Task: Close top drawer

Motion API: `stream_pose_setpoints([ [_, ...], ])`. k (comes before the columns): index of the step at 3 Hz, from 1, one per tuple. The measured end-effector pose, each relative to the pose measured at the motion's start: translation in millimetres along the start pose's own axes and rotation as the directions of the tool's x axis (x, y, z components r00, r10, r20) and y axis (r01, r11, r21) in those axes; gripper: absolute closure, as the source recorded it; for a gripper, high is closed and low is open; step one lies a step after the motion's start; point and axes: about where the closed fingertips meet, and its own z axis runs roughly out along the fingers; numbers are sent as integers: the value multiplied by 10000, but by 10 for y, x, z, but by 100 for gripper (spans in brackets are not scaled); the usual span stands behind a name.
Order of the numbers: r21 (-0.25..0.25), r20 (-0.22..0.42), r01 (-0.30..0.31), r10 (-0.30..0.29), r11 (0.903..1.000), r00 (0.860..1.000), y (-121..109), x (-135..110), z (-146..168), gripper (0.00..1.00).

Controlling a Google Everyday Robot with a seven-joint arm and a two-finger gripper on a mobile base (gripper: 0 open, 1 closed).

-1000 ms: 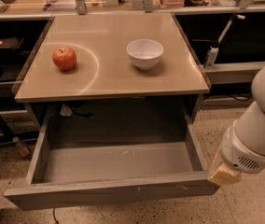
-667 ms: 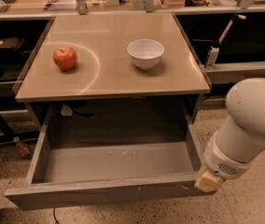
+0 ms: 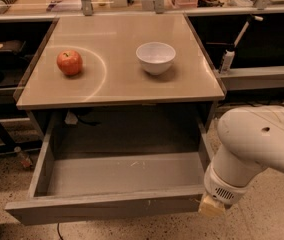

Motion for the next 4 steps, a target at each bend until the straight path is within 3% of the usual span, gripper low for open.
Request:
stream_pose_setpoints([
  [1,234,-270,131,-125,9996,9996,-11,-53,129,100],
  [3,1266,-457,276,-220,9916,9987,-254,-225,52,100],
  [4,1270,-380,199,-151,9917,9992,-321,-295,124,100],
])
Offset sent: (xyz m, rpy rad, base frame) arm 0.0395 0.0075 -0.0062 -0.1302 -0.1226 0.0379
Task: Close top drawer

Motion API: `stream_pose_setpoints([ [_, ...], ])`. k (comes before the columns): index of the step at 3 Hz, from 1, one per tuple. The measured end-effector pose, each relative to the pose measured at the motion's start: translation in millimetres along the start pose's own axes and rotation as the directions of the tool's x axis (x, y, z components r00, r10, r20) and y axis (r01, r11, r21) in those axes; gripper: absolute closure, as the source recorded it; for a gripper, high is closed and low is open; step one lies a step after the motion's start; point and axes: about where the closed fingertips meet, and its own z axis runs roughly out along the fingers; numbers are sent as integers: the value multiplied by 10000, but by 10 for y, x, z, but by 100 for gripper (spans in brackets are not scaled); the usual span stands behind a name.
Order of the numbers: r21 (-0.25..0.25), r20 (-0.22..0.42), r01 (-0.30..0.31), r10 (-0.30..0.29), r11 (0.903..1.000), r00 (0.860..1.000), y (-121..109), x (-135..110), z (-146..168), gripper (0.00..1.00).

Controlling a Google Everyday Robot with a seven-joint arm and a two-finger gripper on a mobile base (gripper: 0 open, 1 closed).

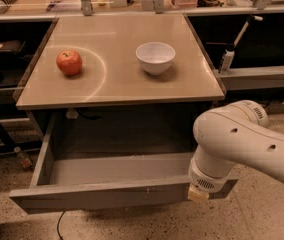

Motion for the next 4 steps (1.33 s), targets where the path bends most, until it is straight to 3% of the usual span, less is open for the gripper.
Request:
stream_pose_setpoints([
  [1,-176,26,-26,26,9998,10000,-81,-86,64,100],
  [4,-179,27,-24,24,9998,10000,-81,-88,65,34],
])
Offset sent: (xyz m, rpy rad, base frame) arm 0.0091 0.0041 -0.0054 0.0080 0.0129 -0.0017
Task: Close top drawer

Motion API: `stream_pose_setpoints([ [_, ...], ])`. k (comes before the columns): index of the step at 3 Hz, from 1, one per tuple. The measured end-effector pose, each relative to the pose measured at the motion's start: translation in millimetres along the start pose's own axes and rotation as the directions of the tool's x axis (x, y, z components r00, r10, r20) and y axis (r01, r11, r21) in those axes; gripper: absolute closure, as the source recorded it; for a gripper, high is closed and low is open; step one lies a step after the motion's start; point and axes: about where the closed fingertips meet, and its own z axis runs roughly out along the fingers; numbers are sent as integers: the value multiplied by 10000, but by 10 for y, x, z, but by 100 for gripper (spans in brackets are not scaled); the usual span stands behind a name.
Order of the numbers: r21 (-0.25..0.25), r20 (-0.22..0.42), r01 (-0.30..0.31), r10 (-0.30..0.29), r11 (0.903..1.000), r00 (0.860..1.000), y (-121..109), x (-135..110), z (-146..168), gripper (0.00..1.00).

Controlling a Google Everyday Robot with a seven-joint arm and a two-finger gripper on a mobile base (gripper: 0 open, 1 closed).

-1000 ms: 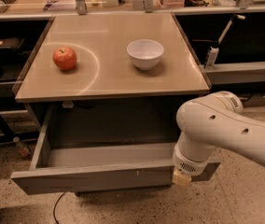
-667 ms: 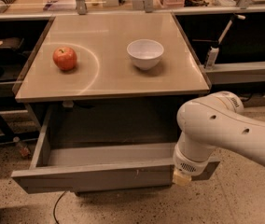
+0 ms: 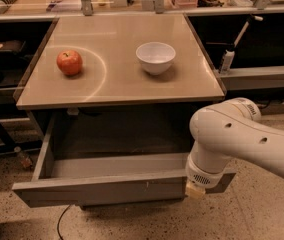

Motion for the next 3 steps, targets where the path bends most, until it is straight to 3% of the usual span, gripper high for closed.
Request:
stream_pose_setpoints([
  [1,0,0,0,0,10000,10000,0,0,0,11],
  [2,0,0,0,0,10000,10000,0,0,0,0],
  [3,1,0,0,0,10000,10000,0,0,0,0],
])
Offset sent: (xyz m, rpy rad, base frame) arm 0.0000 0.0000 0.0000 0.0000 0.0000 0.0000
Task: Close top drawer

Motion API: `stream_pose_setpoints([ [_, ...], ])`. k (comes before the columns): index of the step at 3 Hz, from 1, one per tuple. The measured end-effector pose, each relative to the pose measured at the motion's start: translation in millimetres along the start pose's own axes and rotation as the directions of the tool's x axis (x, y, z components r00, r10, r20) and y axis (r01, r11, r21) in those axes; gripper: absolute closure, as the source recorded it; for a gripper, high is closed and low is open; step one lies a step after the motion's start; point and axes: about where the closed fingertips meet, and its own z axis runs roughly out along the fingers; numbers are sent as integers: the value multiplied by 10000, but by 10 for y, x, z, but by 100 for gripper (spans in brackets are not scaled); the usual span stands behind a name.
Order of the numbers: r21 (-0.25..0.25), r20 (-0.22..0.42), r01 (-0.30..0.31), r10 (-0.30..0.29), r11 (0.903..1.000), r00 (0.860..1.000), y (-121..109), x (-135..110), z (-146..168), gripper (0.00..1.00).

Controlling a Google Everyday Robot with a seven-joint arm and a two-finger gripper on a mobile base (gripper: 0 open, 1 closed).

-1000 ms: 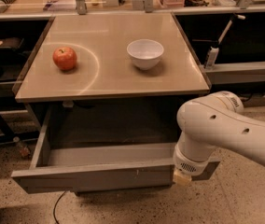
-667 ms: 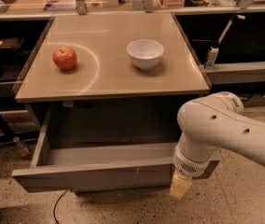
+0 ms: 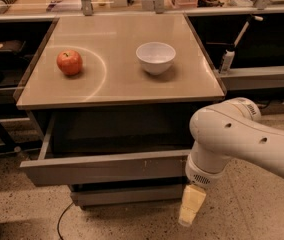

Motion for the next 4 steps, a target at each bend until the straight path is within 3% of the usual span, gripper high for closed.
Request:
stream_pose_setpoints([
  [1,0,0,0,0,10000,10000,0,0,0,19],
  [4,103,-13,116,-116,9999,9999,-78,-81,-23,89],
])
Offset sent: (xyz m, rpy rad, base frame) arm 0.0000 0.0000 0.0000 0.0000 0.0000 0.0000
